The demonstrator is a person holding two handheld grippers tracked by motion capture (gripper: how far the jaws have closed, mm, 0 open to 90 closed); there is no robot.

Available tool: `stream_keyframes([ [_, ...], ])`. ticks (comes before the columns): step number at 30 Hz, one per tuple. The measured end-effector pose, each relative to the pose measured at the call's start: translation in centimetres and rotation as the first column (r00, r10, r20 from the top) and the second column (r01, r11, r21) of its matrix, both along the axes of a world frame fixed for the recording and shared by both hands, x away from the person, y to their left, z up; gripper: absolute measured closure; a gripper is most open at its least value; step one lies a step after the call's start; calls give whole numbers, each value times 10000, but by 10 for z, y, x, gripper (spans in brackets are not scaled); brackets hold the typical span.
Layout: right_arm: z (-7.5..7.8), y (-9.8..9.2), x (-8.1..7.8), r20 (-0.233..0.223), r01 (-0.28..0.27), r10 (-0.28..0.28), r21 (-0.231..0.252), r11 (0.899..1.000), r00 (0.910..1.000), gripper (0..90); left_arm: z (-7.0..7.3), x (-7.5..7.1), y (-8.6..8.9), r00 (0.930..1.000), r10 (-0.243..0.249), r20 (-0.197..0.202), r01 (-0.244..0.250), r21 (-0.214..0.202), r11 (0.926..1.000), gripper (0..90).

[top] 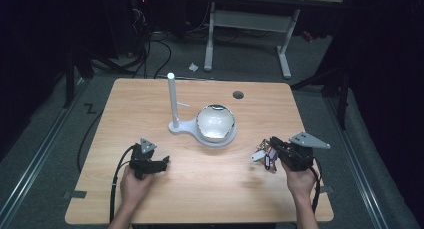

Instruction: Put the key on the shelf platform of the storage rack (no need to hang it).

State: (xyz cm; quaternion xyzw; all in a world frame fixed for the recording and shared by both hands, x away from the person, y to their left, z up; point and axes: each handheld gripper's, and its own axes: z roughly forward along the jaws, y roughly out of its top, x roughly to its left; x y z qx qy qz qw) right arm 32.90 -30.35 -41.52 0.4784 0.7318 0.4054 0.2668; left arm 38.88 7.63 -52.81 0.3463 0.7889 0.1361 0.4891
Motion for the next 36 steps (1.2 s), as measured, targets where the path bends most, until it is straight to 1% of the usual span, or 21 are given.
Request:
stream_keyframes([
  [5, 13, -1, -2, 272, -39, 39, 15, 10000, 9996, 850, 0, 0, 0, 10000, -5, 3, 5, 3, 10000, 211],
  [7, 19, 0, -1, 302, -99, 99, -8, 10000, 9995, 850, 0, 0, 0, 10000, 30, -42, -30, -39, 10000, 211],
  [8, 19, 0, -1, 302, -99, 99, -8, 10000, 9995, 850, 0, 0, 0, 10000, 49, -51, -49, -57, 10000, 211],
  [9, 23, 0, -1, 347, -106, 110, -108, 9999, 9993, 850, 0, 0, 0, 10000, 55, -55, -55, -64, 10000, 211],
  [11, 24, 0, -1, 389, -110, 114, -106, 9999, 9992, 850, 0, 0, 0, 10000, 53, -54, -53, -64, 10000, 211],
  [12, 29, 1, -1, 475, -154, 160, -126, 9998, 9987, 850, 0, 0, 0, 10000, 54, -53, -55, -63, 10000, 211],
  [13, 29, 1, -1, 475, -154, 160, -126, 9998, 9987, 850, 0, 0, 0, 10000, 51, -52, -51, -57, 10000, 211],
  [16, 35, 2, -1, 555, -235, 241, -117, 9997, 9982, 850, 0, -1, 0, 10000, 42, -49, -42, -53, 10000, 211],
  [17, 39, 4, 1, 549, -324, 333, -160, 9993, 9979, 850, 0, -1, 0, 10000, 43, -48, -44, -53, 10000, 211],
  [20, 43, 6, 3, 594, -369, 387, -300, 9989, 9975, 850, 0, -1, 0, 10000, -21, -6, 21, -8, 10000, 211],
  [22, 51, 10, 6, 678, -404, 420, -250, 9989, 9968, 850, 0, -1, 0, 10000, -20, -10, 20, -11, 10000, 211],
  [26, 56, 14, 9, 725, -523, 541, -257, 9983, 9959, 850, 0, -1, 0, 10000, -15, -25, 15, -27, 10000, 211],
  [29, 61, 18, 13, 710, -790, 797, -128, 9968, 9943, 850, 0, -1, 0, 10000, -27, -23, 27, -22, 10000, 211],
  [31, 66, 22, 15, 708, -879, 885, -106, 9961, 9936, 850, 0, -1, 1, 10000, -37, -19, 37, -19, 10000, 211],
  [32, 70, 25, 17, 756, -1013, 1012, -17, 9949, 9920, 850, 0, -1, 0, 10000, -30, -22, 30, -24, 10000, 210],
  [36, 76, 30, 19, 838, -1200, 1195, 6, 9928, 9893, 850, 0, -1, 1, 10000, -57, -23, 57, -16, 10000, 210],
])
